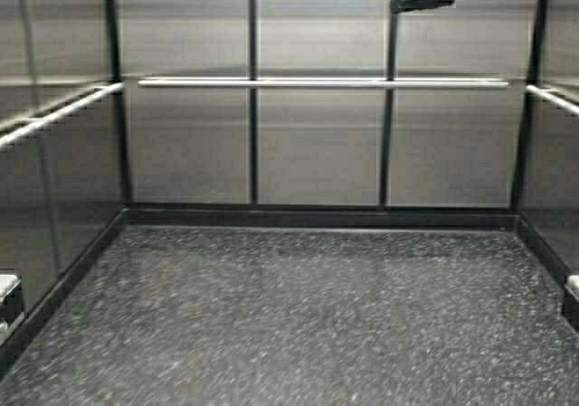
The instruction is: Navigate to elevator, push the call button, then enter the elevator
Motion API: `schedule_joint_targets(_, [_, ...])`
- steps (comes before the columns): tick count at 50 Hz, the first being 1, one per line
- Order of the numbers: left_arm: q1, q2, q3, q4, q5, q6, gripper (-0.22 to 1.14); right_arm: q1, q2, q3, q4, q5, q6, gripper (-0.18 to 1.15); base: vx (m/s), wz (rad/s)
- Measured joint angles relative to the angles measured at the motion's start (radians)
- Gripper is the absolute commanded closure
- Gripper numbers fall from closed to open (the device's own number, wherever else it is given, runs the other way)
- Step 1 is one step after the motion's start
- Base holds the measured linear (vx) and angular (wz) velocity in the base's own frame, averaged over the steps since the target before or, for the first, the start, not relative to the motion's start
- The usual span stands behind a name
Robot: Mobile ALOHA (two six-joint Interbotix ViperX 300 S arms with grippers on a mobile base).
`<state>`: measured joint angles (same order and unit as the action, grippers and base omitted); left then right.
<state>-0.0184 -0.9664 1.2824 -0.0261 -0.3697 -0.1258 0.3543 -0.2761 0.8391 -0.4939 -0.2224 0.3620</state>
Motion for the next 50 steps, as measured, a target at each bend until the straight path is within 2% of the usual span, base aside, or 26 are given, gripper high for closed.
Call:
schedule_joint_targets(17, [0.006, -0.021, -0.009, 0.0, -0.012, -0.005, 0.89, -0.006, 0.017, 0.008, -0.002, -0.005, 0.002, 0.92, 0.39, -0.13])
schedule_joint_targets(24, [0.017, 0.155, -0.055, 0.061, -0.028, 0.028, 0.89, -0.046, 0.074, -0.081, -0.003, 0.014, -0.014, 0.92, 0.44, -0.09])
schedule_joint_targets(30, [-0.012, 0.252, -0.055, 0.06, -0.034, -0.002, 0.89, -0.11, 0.124, -0.023, 0.0, 0.037, -0.012, 0.92, 0.4, -0.27])
schedule_joint_targets(37, [-0.018, 0.155, -0.038, 0.054, -0.038, -0.029, 0.89, -0.075, 0.1, 0.005, 0.003, -0.003, -0.006, 0.92, 0.18, -0.37])
schedule_joint_targets(43, [-0.035, 0.023, -0.037, 0.06, -0.04, -0.043, 0.89, -0.046, 0.095, -0.041, 0.005, -0.028, -0.006, 0.92, 0.26, -0.21])
schedule_joint_targets(47, [-0.031, 0.02, -0.035, 0.061, -0.04, -0.02, 0.89, -0.041, 0.083, -0.091, 0.003, -0.029, -0.008, 0.92, 0.36, 0.03])
schedule_joint_targets(50, [-0.031, 0.017, -0.02, 0.06, -0.038, -0.017, 0.89, -0.046, 0.069, -0.069, 0.003, -0.017, -0.008, 0.92, 0.33, -0.12])
